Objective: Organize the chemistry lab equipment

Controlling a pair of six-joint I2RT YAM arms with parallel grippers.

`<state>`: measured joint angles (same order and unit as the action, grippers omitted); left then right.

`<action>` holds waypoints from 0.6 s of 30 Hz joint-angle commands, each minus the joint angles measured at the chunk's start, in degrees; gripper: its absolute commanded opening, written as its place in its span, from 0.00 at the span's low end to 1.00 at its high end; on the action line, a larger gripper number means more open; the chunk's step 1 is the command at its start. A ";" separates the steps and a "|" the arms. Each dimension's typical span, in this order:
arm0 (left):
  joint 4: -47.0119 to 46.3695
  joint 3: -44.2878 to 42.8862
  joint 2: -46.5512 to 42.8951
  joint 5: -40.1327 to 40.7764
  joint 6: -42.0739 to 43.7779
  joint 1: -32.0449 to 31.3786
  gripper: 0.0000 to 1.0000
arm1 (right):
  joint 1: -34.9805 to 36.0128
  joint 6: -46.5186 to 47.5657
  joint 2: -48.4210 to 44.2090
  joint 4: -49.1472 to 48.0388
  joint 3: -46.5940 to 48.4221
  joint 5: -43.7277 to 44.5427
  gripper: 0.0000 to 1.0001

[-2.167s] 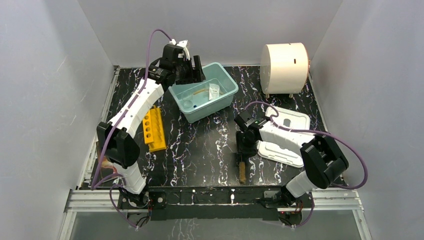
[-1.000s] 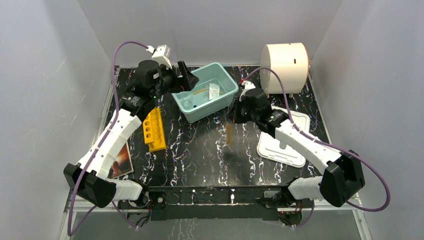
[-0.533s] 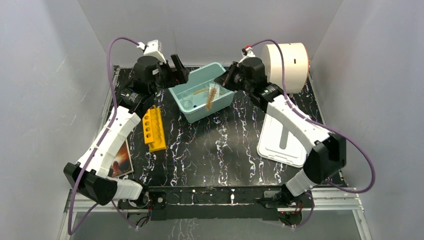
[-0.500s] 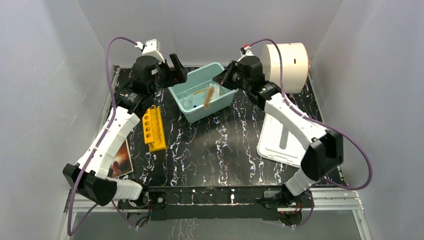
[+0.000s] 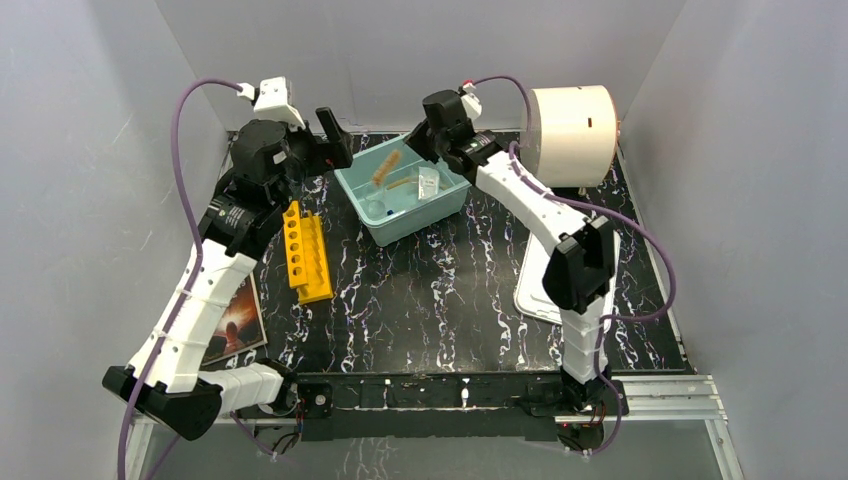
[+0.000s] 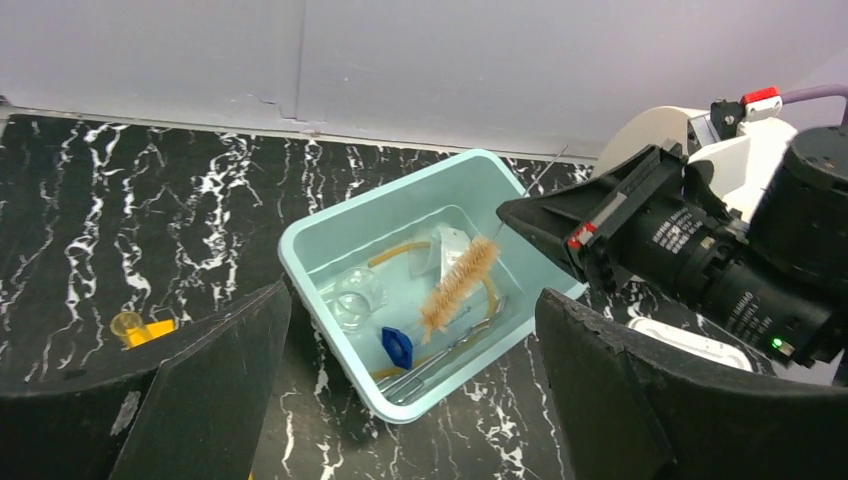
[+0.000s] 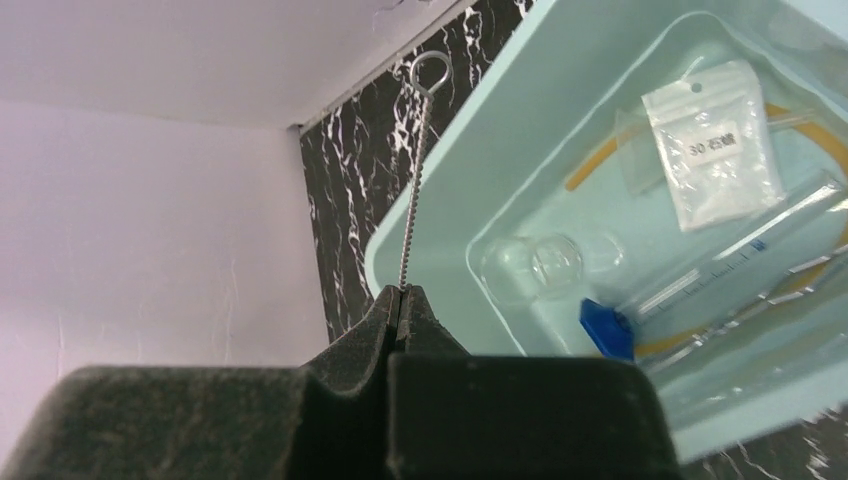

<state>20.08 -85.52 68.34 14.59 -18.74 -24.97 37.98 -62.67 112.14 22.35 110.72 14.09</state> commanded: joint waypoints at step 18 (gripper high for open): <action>2.05 2.34 -1.38 4.23 3.64 0.02 0.96 | 0.87 -10.40 22.60 25.58 26.30 11.53 0.03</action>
<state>22.39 -83.40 67.59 17.56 -16.47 -24.97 38.37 -69.32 134.26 45.08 136.03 24.05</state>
